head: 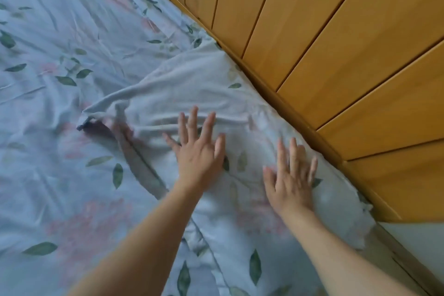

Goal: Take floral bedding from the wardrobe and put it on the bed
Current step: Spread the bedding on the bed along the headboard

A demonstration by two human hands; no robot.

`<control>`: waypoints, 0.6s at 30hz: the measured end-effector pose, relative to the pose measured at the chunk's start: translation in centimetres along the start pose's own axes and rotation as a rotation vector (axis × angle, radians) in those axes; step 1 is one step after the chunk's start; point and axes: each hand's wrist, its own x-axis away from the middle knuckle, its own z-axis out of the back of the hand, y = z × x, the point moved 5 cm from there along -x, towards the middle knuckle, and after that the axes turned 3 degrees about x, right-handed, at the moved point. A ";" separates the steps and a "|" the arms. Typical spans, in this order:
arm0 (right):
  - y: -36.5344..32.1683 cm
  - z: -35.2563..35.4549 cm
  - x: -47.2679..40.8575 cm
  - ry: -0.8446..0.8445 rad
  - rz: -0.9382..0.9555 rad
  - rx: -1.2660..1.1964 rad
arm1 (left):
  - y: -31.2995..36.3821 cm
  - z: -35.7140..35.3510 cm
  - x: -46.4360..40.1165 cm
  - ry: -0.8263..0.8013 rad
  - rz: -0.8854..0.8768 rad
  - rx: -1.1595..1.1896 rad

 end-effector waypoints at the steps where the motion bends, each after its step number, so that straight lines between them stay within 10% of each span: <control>1: 1.3 -0.8 2.0 -0.092 -0.027 0.034 | 0.0 -1.7 0.9 -0.149 0.019 -0.070; 7: 6.2 0.1 6.0 -0.448 -0.065 -0.005 | 0.2 -0.9 1.7 -0.383 0.186 -0.274; 18: 12.9 32.5 18.8 -0.207 -0.316 -0.258 | 29.6 17.7 14.1 -0.429 -0.394 0.009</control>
